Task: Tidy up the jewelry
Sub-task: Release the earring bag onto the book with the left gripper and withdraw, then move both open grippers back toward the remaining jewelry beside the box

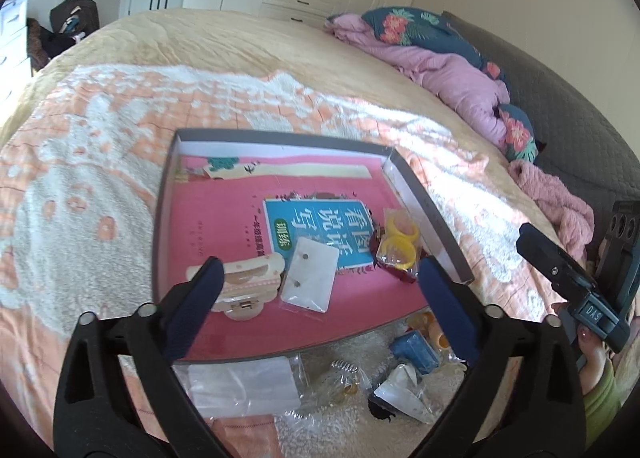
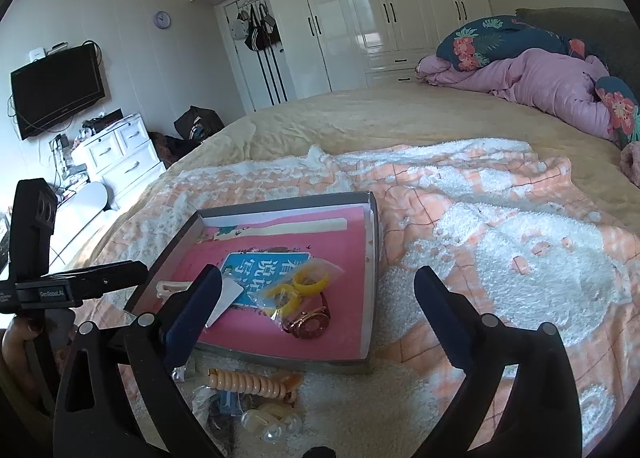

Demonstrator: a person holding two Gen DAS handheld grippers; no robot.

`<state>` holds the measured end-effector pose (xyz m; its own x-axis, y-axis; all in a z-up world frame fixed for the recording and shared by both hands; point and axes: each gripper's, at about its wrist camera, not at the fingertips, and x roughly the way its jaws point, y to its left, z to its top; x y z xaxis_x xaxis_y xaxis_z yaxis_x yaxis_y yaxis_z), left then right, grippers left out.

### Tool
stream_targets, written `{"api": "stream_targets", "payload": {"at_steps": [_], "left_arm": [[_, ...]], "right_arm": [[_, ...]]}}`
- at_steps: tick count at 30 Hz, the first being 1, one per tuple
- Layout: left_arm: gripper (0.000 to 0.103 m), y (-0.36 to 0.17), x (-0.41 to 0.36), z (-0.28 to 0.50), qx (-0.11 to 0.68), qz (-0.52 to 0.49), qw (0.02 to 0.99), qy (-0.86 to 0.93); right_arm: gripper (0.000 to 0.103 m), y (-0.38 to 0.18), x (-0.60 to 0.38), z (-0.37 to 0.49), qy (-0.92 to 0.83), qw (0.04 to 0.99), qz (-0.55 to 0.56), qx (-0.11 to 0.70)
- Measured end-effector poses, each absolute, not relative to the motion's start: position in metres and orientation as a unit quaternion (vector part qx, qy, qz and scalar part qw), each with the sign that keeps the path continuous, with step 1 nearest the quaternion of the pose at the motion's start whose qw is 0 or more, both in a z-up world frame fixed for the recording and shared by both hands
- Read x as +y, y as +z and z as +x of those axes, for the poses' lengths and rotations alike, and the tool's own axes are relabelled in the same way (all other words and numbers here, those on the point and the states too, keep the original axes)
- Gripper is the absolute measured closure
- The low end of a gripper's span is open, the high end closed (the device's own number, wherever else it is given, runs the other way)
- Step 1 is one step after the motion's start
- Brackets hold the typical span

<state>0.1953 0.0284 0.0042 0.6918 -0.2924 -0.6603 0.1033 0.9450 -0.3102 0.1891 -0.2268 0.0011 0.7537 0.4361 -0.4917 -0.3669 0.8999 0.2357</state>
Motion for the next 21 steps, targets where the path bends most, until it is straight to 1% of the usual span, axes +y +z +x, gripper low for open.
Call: {"api": "stream_targets", "payload": {"at_steps": [21], "left_arm": [[0.010, 0.049, 0.049, 0.144, 0.329, -0.147, 0.928, -0.099]], "right_arm": [[0.005, 0.037, -0.224, 0.145, 0.236, 0.938, 0.058, 0.248]]}}
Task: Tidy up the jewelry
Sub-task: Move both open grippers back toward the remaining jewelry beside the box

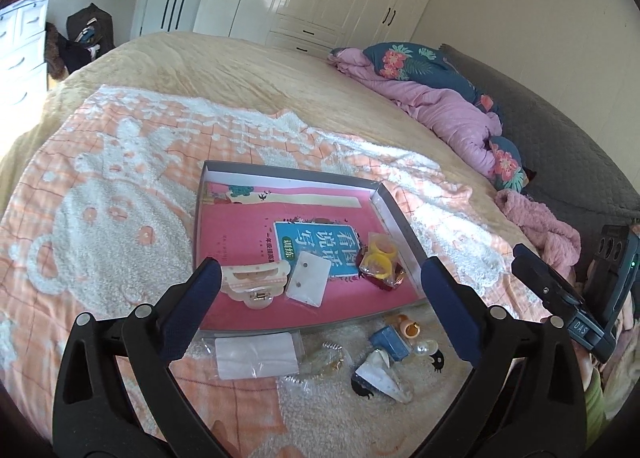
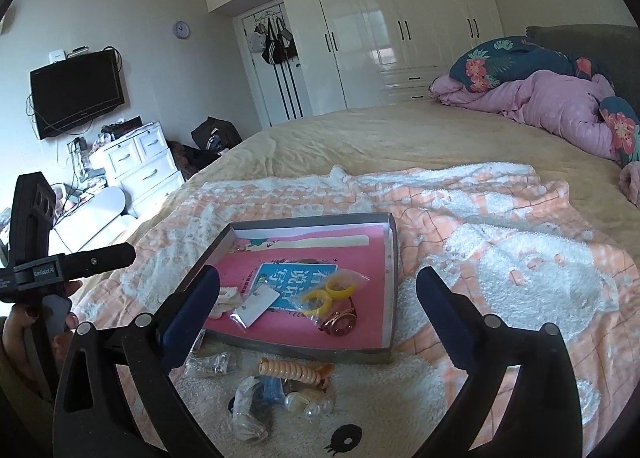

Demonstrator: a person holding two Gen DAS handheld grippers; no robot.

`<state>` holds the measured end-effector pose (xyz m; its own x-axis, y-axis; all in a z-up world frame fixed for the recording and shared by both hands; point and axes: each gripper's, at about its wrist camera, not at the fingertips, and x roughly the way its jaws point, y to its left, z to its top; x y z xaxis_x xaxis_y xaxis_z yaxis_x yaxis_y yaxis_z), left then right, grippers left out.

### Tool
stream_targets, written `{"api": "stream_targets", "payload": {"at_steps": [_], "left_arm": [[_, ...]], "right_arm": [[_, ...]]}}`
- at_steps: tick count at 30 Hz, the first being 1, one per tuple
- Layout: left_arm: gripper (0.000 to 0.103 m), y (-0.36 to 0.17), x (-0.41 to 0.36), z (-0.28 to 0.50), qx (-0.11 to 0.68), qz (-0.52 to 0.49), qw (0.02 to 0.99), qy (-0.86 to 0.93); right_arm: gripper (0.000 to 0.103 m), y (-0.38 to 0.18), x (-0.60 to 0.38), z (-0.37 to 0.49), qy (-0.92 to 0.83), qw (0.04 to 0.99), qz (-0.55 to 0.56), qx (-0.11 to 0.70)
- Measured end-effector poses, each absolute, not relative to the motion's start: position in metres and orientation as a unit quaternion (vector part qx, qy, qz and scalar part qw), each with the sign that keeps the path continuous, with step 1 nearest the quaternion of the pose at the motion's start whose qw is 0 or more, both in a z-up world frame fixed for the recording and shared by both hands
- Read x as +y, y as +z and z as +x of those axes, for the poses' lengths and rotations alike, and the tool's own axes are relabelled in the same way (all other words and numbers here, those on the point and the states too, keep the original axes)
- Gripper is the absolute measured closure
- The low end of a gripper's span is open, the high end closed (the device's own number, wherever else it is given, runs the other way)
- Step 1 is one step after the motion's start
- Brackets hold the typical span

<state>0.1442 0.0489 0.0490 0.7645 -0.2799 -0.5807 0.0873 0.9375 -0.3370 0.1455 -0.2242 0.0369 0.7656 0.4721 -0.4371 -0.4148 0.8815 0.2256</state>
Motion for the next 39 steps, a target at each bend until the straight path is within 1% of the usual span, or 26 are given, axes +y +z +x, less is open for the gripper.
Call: {"api": "stream_targets", "payload": {"at_steps": [10, 18, 39], "left_arm": [[0.010, 0.060, 0.055, 0.117, 0.315, -0.150, 0.932, -0.096], [0.010, 0.058, 0.055, 0.099, 0.318, -0.142, 0.932, -0.095], [0.010, 0.017, 0.035, 0.074, 0.379, -0.099, 0.915, -0.095]], "right_arm": [[0.005, 0.044, -0.223, 0.122, 0.246, 0.936, 0.055, 0.247], [0.005, 0.045, -0.220, 0.106, 0.251, 0.934, 0.044, 0.248], [0.005, 0.015, -0.218, 0.080, 0.255, 0.921, 0.021, 0.292]]}}
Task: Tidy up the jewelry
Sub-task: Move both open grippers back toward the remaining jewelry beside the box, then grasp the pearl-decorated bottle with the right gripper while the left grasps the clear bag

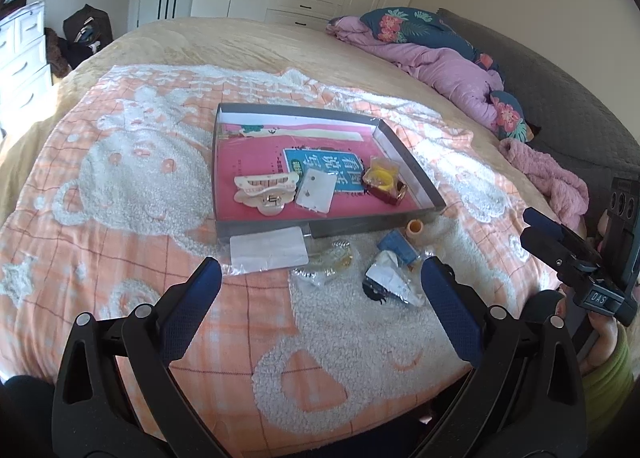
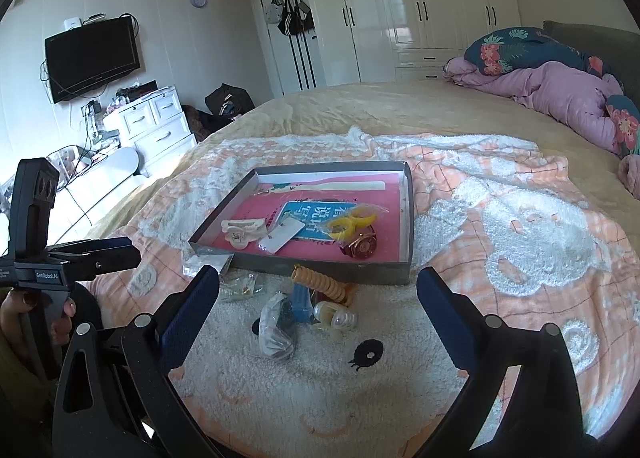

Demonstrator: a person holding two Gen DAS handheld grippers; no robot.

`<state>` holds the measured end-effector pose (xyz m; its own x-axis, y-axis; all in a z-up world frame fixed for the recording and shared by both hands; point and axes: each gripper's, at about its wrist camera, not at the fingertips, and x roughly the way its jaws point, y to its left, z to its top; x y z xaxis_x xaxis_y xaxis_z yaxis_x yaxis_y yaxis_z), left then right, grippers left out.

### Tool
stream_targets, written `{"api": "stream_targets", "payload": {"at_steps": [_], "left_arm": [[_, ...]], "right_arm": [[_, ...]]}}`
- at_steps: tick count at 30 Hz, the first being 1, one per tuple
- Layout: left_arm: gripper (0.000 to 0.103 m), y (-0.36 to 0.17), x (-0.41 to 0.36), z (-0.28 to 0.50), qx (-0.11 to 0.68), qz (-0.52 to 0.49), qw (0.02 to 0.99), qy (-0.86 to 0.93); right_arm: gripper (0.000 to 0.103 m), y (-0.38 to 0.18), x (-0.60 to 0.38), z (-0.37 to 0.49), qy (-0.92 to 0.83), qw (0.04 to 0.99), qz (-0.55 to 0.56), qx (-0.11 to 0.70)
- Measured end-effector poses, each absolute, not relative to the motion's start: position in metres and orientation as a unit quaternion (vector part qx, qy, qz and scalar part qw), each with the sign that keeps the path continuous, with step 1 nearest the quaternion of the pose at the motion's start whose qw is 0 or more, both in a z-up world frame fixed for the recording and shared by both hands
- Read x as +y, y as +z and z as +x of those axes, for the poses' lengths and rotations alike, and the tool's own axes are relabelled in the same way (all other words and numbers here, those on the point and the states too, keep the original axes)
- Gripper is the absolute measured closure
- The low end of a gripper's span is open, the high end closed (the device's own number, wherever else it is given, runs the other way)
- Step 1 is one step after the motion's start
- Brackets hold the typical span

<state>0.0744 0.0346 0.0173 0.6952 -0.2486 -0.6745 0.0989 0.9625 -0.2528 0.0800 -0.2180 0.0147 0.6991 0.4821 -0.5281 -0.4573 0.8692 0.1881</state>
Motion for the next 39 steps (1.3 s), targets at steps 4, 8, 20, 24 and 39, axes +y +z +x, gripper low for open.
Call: {"api": "stream_targets", "payload": {"at_steps": [4, 8, 20, 24, 39], "left_arm": [[0.010, 0.009, 0.030, 0.075, 0.392, -0.091, 0.910, -0.097], [0.010, -0.003, 0.023, 0.078, 0.410, -0.080, 0.903, -0.102], [0.010, -0.038, 0.011, 0.089, 0.451, -0.069, 0.883, -0.111], [0.010, -0.046, -0.004, 0.089, 0.463, -0.066, 0.873, -0.139], [0.027, -0.064, -0.035, 0.100, 0.485, -0.066, 0.850, -0.195]], "right_arm": [[0.005, 0.007, -0.214, 0.079, 0.257, 0.917, 0.016, 0.305], [0.005, 0.000, -0.211, 0.080, 0.258, 0.912, 0.011, 0.317], [0.005, -0.030, -0.210, 0.094, 0.246, 0.900, 0.002, 0.359], [0.005, -0.037, -0.211, 0.099, 0.238, 0.900, -0.001, 0.365], [0.051, -0.083, -0.197, 0.147, 0.283, 0.856, 0.012, 0.432]]}}
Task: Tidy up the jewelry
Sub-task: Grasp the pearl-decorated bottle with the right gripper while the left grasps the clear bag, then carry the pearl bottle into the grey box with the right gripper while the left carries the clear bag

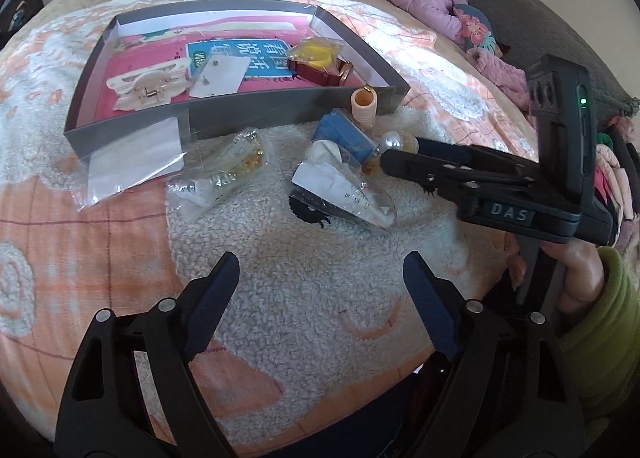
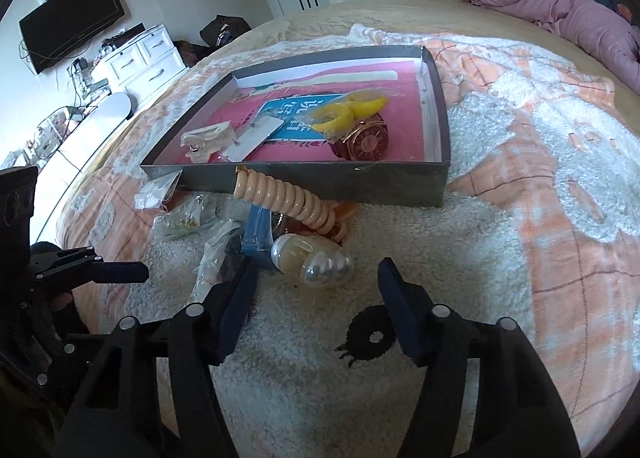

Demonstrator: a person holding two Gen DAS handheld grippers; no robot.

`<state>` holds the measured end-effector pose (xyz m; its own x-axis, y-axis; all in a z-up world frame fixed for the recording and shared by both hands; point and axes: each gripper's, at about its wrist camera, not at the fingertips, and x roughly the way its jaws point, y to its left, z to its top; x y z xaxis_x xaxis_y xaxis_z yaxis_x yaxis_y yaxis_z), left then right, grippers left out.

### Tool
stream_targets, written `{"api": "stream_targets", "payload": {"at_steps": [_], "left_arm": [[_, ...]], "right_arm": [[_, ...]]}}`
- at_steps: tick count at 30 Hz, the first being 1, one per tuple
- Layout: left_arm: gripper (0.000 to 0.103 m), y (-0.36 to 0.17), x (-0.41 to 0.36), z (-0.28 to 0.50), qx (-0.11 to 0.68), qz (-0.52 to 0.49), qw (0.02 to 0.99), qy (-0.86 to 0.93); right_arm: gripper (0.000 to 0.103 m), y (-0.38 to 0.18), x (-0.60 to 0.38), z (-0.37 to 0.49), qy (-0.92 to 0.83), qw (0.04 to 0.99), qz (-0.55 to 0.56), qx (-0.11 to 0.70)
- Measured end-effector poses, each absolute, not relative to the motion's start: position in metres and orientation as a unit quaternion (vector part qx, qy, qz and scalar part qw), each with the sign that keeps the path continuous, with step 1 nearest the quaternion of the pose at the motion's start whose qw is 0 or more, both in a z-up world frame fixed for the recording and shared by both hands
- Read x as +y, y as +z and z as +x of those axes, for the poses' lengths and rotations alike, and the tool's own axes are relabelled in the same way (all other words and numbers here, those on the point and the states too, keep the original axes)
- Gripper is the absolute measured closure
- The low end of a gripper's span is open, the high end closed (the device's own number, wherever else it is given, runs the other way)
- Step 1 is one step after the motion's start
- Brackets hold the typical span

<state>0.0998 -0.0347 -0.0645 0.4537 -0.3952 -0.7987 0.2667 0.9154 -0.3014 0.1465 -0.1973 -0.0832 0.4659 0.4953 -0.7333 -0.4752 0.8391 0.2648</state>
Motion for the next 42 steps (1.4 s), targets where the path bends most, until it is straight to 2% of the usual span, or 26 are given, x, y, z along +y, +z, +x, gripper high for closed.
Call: {"api": "stream_targets", "payload": {"at_steps": [2, 10, 17, 19, 25, 34, 42], "left_arm": [[0.027, -0.064, -0.035, 0.103, 0.485, -0.074, 0.849, -0.196], [0.032, -0.070, -0.047, 0.131, 0.501, -0.128, 0.828, -0.217], [0.034, -0.079, -0.067, 0.150, 0.506, -0.111, 0.832, -0.196], [0.053, -0.079, -0.076, 0.152, 0.501, -0.076, 0.845, -0.172], [0.070, -0.074, -0.081, 0.147, 0.484, -0.044, 0.857, -0.172], [0.071, -0.033, -0.051, 0.134, 0.432, -0.076, 0.881, -0.180], [0.071, 0.003, -0.007, 0.152, 0.393, -0.092, 0.905, -0.135]], "right_arm": [[0.057, -0.086, -0.195, 0.149, 0.294, 0.851, 0.009, 0.435], [0.059, -0.072, -0.217, 0.148, 0.289, 0.865, 0.036, 0.408], [0.059, -0.064, -0.243, 0.157, 0.263, 0.878, 0.064, 0.395], [0.059, -0.065, -0.247, 0.158, 0.261, 0.878, 0.070, 0.395], [0.059, -0.063, -0.254, 0.159, 0.256, 0.881, 0.083, 0.389], [0.059, -0.043, -0.258, 0.155, 0.261, 0.891, 0.091, 0.360], [0.059, -0.021, -0.247, 0.165, 0.272, 0.896, 0.080, 0.340]]}}
